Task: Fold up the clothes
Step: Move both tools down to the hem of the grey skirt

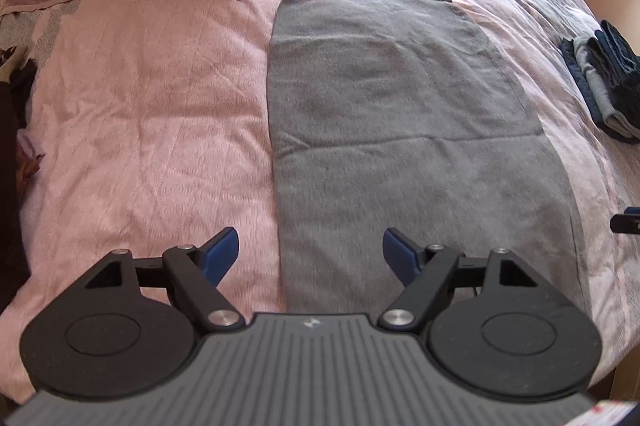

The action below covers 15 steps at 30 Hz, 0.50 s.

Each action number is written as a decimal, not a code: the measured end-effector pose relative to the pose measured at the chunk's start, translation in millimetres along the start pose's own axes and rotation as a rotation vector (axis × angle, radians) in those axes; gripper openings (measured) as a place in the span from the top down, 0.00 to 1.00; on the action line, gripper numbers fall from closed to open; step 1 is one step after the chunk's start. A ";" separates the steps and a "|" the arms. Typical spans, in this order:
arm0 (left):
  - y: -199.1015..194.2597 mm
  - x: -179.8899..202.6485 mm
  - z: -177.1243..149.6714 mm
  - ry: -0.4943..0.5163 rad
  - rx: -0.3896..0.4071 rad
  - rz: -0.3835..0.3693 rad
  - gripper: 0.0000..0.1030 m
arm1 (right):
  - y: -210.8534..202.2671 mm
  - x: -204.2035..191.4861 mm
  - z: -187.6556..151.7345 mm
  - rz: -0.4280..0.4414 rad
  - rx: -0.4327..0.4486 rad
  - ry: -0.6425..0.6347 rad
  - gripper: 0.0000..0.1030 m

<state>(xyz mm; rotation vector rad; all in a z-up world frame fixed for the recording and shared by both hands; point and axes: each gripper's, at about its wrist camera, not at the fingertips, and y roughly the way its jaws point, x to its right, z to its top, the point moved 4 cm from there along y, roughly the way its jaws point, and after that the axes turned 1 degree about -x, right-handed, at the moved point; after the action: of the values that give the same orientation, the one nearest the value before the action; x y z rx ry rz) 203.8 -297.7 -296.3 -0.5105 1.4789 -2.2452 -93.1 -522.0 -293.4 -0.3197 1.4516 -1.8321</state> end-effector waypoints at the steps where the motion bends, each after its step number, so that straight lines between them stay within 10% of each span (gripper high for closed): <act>1: 10.2 -1.7 6.1 -0.002 0.002 0.000 0.27 | 13.6 6.4 13.4 0.010 -0.006 -0.011 0.24; 15: 159.6 -21.6 163.5 0.046 0.079 -0.045 0.39 | 138.4 85.4 219.3 0.085 0.090 -0.187 0.44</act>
<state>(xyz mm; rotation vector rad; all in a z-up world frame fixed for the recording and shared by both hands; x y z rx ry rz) 325.8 -470.9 -384.7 -0.4748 1.4075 -2.3543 39.6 -747.7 -370.8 -0.3688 1.2329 -1.7440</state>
